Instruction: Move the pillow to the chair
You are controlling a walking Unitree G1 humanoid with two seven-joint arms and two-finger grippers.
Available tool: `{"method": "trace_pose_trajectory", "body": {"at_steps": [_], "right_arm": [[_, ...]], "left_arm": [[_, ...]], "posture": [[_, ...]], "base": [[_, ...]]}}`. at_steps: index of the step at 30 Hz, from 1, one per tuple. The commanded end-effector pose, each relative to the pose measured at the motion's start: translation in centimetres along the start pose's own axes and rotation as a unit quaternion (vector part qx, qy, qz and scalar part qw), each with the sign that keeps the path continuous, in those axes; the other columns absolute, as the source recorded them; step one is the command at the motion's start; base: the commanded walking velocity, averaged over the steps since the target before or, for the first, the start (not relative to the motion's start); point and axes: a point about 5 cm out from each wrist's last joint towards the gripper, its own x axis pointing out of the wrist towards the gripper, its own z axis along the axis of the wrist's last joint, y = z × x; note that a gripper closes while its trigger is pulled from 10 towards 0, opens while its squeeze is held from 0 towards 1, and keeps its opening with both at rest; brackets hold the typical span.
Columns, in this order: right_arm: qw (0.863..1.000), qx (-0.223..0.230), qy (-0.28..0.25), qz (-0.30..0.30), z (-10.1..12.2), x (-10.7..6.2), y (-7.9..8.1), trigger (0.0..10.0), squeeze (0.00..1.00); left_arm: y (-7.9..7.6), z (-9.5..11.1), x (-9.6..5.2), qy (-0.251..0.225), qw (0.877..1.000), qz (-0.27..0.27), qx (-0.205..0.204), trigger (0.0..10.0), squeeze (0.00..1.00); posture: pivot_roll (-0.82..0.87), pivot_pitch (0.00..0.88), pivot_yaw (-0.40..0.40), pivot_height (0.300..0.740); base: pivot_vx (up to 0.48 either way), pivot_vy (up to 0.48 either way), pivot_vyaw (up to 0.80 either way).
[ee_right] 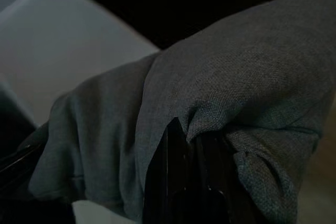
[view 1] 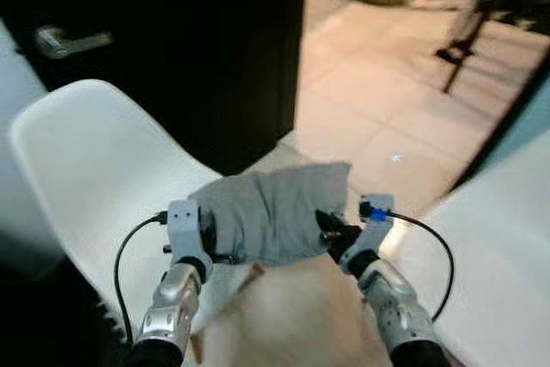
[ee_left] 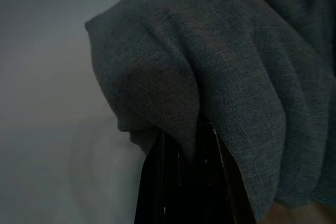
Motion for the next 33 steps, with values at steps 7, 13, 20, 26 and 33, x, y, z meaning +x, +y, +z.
{"method": "trace_pose_trajectory", "body": {"at_steps": [7,13,20,26,33], "right_arm": [[0.998,0.007,0.012,0.059,-0.7,0.2,1.6,10.0,0.0],[0.998,0.007,0.012,0.061,-0.7,0.2,1.8,10.0,0.0],[0.998,0.008,0.014,0.059,-0.9,0.3,1.9,10.0,0.0],[0.999,0.004,0.012,0.041,-0.9,0.3,1.5,10.0,0.0],[1.0,0.006,0.011,-0.006,-0.8,0.4,0.6,10.0,0.0]], "left_arm": [[-2.7,0.1,0.1,-0.008,0.998,-0.057,0.004,10.0,0.0],[-2.5,0.4,0.1,-0.011,0.998,-0.057,0.005,10.0,0.0],[-2.4,0.5,0.1,-0.013,0.998,-0.056,0.007,10.0,0.0],[-2.5,0.6,0.1,-0.015,0.998,-0.057,0.011,10.0,0.0],[-2.8,0.7,-0.1,-0.02,0.997,-0.063,0.024,10.0,0.0]], "posture": [[-0.05,0.153,0.043,0.74],[-0.05,0.155,0.043,0.74],[-0.04,0.159,0.043,0.74],[-0.05,0.161,0.044,0.74],[-0.05,0.162,0.046,0.74]], "base": [[0.0,0.0,0.77],[0.0,0.0,0.77],[0.0,0.0,0.77],[0.0,0.0,0.77],[0.0,-0.132,0.33]]}}
